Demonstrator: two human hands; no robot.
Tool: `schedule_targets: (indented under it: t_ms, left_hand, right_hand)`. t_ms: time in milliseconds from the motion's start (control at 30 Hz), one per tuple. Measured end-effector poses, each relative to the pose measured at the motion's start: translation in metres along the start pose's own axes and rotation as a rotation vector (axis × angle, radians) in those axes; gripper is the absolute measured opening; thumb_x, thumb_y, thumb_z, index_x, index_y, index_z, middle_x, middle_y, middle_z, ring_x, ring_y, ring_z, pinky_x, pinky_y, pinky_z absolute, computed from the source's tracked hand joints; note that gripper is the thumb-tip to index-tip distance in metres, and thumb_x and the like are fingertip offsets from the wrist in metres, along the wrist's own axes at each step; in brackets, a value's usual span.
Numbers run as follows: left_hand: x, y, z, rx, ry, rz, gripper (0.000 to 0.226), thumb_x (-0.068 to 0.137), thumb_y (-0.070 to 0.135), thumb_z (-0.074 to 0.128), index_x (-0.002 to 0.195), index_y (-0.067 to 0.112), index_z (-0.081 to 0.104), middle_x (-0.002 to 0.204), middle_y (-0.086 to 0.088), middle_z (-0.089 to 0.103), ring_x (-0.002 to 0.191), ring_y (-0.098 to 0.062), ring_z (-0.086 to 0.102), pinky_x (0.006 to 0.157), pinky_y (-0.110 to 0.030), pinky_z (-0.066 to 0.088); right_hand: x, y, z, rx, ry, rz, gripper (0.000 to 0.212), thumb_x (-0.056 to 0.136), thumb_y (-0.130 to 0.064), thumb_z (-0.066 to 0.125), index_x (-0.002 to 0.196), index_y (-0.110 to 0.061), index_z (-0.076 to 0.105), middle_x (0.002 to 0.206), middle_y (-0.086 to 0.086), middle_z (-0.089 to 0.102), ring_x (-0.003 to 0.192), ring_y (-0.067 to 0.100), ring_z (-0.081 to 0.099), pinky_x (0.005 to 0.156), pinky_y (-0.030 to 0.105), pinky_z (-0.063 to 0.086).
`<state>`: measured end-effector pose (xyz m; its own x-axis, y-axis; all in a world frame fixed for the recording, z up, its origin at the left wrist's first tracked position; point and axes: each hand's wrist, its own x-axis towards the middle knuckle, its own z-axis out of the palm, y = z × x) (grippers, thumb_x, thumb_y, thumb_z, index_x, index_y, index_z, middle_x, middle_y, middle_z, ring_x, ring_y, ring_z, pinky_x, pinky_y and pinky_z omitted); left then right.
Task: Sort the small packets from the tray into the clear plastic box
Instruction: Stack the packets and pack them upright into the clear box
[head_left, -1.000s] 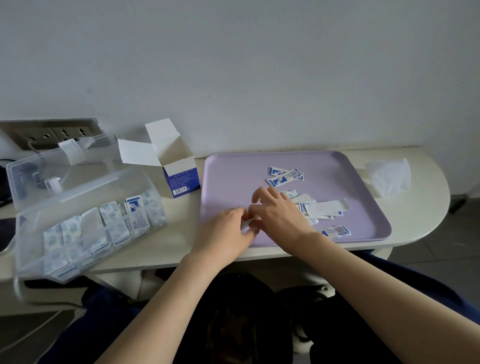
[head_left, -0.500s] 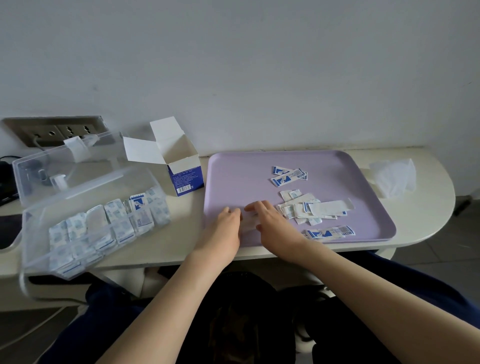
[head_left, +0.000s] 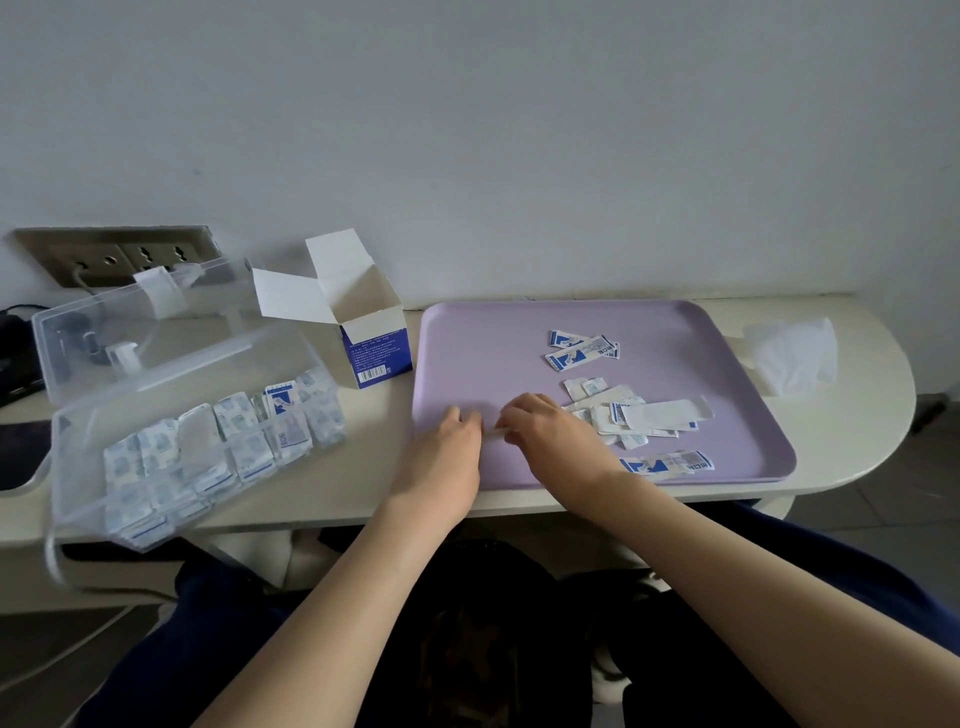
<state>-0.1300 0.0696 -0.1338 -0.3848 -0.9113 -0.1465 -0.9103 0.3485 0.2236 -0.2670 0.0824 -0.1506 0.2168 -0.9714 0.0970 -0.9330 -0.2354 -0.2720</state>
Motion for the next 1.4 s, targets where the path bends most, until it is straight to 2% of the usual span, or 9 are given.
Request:
schedule_targets:
  t_ms: [100,267,433,700,867,1100,1200,1333,1400]
  left_hand:
    - [-0.006,0.001,-0.009,-0.003,-0.008,0.012,0.021,0.098,0.013,0.038,0.118,0.012,0.044,0.111,-0.008,0.056,0.096,-0.026,0.06,0.07,-0.029,0.04]
    - [-0.019,-0.006,-0.023,-0.017,0.015,0.003,0.014,0.1,0.016,0.035,0.113,0.015,0.035,0.081,-0.001,0.049,0.067,-0.019,0.053,0.051,-0.023,0.035]
    - [-0.031,-0.02,-0.029,0.064,0.027,0.03,0.021,0.096,0.007,0.034,0.115,0.016,0.035,0.074,0.003,0.04,0.064,-0.019,0.046,0.053,-0.027,0.032]
    - [-0.051,-0.043,-0.045,0.071,0.042,0.066,0.032,0.094,0.003,0.036,0.12,0.022,0.044,0.111,-0.005,0.059,0.083,-0.021,0.054,0.063,-0.027,0.035]
    - [-0.064,-0.061,-0.053,0.095,0.073,0.07,0.033,0.092,-0.001,0.035,0.113,0.024,0.045,0.106,-0.005,0.057,0.091,-0.026,0.059,0.064,-0.03,0.035]
    - [-0.083,-0.096,-0.066,0.149,0.239,0.055,0.031,0.089,-0.002,0.041,0.108,0.022,0.043,0.103,0.0,0.052,0.098,-0.024,0.056,0.067,-0.03,0.033]
    - [-0.092,-0.112,-0.073,0.145,0.298,0.027,0.026,0.09,-0.001,0.041,0.095,0.025,0.037,0.1,0.002,0.053,0.098,-0.023,0.057,0.067,-0.029,0.029]
    - [-0.097,-0.136,-0.079,0.121,0.349,-0.011,0.02,0.093,0.007,0.04,0.09,0.026,0.035,0.099,0.006,0.059,0.097,-0.019,0.059,0.071,-0.03,0.028]
    - [-0.1,-0.147,-0.083,0.068,0.393,-0.049,0.012,0.096,0.014,0.04,0.094,0.026,0.04,0.102,0.006,0.059,0.099,-0.019,0.057,0.076,-0.032,0.033]
  right_hand:
    - [0.002,-0.004,-0.003,-0.015,0.073,-0.05,0.025,0.095,-0.004,0.046,0.115,-0.01,0.059,0.115,0.005,0.058,0.107,0.022,0.052,0.067,0.025,0.033]
    - [0.001,-0.017,-0.012,-0.016,0.13,-0.134,0.015,0.082,0.0,0.064,0.094,-0.008,0.064,0.082,0.005,0.066,0.063,0.026,0.063,0.047,0.022,0.03]
    - [0.001,-0.027,-0.016,-0.043,-0.009,-0.143,0.019,0.099,-0.012,0.042,0.115,-0.012,0.052,0.106,0.003,0.058,0.08,0.025,0.058,0.058,0.024,0.028]
    - [-0.004,-0.045,-0.013,-0.041,-0.104,-0.213,0.029,0.095,-0.008,0.041,0.123,-0.019,0.041,0.109,-0.003,0.062,0.09,0.018,0.058,0.074,0.029,0.045]
    - [-0.001,-0.065,-0.008,0.023,0.044,-0.259,0.016,0.097,-0.016,0.044,0.11,-0.016,0.053,0.097,0.002,0.065,0.081,0.023,0.062,0.066,0.031,0.05]
    - [0.015,-0.113,-0.015,0.001,0.323,-0.383,0.031,0.09,-0.033,0.045,0.084,-0.016,0.07,0.07,-0.003,0.063,0.065,0.02,0.057,0.053,0.029,0.049]
    - [0.026,-0.139,-0.017,-0.039,0.347,-0.404,0.04,0.092,-0.041,0.043,0.078,-0.015,0.069,0.067,-0.003,0.064,0.063,0.02,0.057,0.05,0.03,0.048]
    - [0.042,-0.163,-0.018,-0.067,0.258,-0.421,0.016,0.086,-0.022,0.057,0.079,-0.01,0.066,0.069,0.001,0.064,0.066,0.022,0.059,0.044,0.037,0.049]
    - [0.051,-0.174,-0.02,-0.038,0.204,-0.414,0.014,0.089,-0.018,0.057,0.086,-0.007,0.065,0.078,0.005,0.065,0.076,0.025,0.058,0.054,0.043,0.051]
